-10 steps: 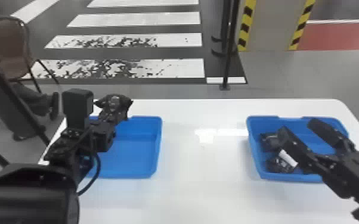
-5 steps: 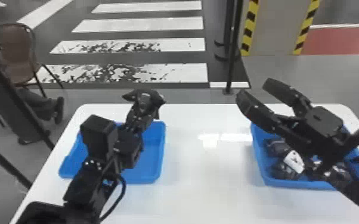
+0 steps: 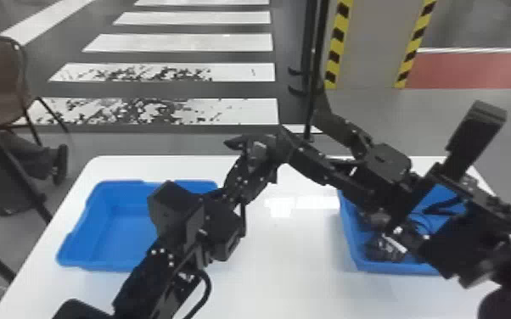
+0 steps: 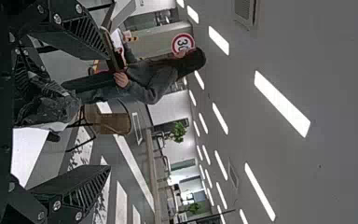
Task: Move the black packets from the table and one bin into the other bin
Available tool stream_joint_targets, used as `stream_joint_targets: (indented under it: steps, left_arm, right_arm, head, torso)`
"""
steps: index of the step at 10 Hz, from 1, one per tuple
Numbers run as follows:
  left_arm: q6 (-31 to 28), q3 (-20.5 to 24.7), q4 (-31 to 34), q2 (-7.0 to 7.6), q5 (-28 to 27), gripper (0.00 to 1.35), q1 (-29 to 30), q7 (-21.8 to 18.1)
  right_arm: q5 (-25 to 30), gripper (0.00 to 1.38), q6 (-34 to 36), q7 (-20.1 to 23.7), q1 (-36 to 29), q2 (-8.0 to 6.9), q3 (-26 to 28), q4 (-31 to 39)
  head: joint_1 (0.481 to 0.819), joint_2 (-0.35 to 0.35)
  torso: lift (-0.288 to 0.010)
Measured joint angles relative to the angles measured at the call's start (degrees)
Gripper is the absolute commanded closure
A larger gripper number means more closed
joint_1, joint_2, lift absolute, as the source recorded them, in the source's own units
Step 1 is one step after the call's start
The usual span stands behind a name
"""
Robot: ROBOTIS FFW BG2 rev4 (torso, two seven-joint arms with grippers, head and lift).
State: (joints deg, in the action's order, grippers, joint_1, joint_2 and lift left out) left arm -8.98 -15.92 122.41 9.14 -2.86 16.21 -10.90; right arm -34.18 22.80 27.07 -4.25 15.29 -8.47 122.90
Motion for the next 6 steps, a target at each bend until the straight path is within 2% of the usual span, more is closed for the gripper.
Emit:
stream_joint_targets:
  steps: [3, 4, 5, 6]
  left_arm:
    - [1.85, -1.53, 0.0, 0.44, 0.23, 1.21, -0.4, 0.06]
    - [2.3, -1.61, 0.0, 0.47, 0.23, 1.21, -0.35, 0.07]
    - [2.81, -1.76, 0.0, 0.54, 0.23, 1.21, -0.33, 0.06]
    - [3.85, -2.2, 0.01, 0.69, 0.27, 1.21, -0.34, 0.08]
  right_arm:
    - [0.55, 0.2, -0.3, -0.07, 1.28, 0.03, -1.9, -1.93]
    - [1.01, 0.32, -0.53, -0.28, 1.4, 0.03, -1.94, -2.22]
    - [1.38, 0.5, -0.76, -0.44, 1.43, 0.03, -1.96, -2.45]
    - [1.65, 0.54, -0.84, -0.52, 1.64, 0.02, -2.16, -2.97]
  head:
    - [0.642, 0.012]
    - [0.641, 0.01]
    - [0.641, 0.008]
    - [0.64, 0.004]
  torso:
    - [-0.11]
    - [-0.11]
    - [-0.11]
    - [-0.11]
